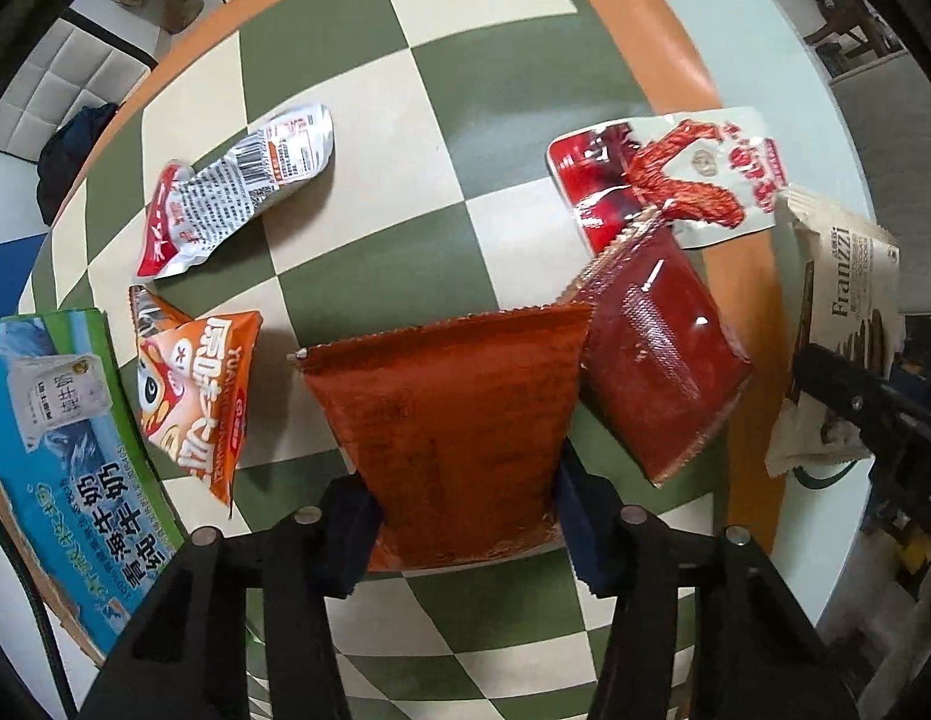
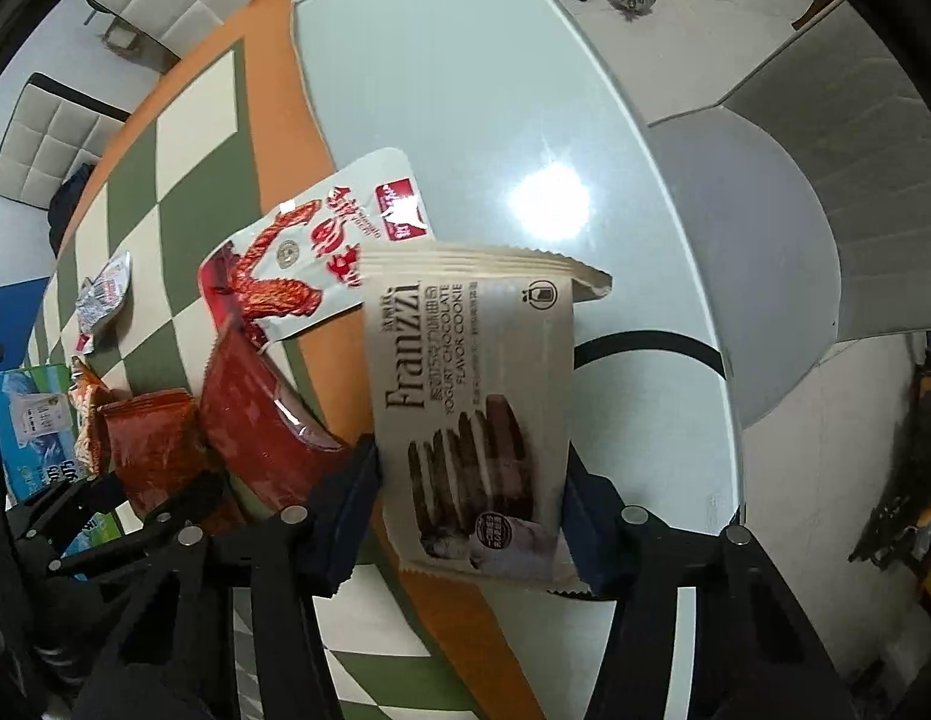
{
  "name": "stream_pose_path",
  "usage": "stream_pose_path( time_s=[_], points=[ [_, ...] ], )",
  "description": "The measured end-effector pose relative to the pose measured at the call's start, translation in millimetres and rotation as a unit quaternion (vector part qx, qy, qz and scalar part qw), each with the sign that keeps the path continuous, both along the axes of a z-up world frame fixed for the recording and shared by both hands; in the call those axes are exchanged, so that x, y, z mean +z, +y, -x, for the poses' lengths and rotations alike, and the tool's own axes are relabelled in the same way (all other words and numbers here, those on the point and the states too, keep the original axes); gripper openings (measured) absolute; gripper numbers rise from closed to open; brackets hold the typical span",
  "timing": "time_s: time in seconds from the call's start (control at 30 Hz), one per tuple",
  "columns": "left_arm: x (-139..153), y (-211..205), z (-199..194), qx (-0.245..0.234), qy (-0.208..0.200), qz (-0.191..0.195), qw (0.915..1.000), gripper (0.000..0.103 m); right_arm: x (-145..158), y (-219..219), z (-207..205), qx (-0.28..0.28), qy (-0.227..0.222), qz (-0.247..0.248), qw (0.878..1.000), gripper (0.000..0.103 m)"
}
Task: Organize snacks
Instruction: 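Lift the orange bag and Franzzi pack and carry them over the box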
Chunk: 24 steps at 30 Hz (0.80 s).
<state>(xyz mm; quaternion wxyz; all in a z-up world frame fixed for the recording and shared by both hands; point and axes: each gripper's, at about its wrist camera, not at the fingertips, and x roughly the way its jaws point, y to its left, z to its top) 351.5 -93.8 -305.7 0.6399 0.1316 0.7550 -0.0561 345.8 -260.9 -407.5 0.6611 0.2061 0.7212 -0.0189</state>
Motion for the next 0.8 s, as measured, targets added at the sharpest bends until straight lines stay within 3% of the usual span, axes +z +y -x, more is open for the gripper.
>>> stream_pose_path(
  time_s=[0.3, 0.53, 0.63, 0.8],
  points=[
    [47.1, 11.3, 13.7, 0.018, -0.026, 0.032, 0.999, 0.048, 34.0, -0.8, 24.5, -0.019, -0.025, -0.018, 0.999, 0.057],
    [105.2, 35.7, 38.8, 0.025, -0.054, 0.069, 0.9959, 0.048, 78.0, 13.4, 43.6, -0.02, -0.06, -0.046, 0.997, 0.057],
    [137.8, 54.9, 46.3, 0.03, -0.074, 0.083, 0.9933, 0.048, 100.9, 26.4, 50.1, -0.012, -0.078, -0.059, 0.995, 0.057],
    [167.2, 103.7, 48.3, 0.041, -0.097, 0.098, 0.9896, 0.048, 141.4, 62.1, 57.5, 0.005, -0.107, -0.082, 0.991, 0.057]
  ],
)
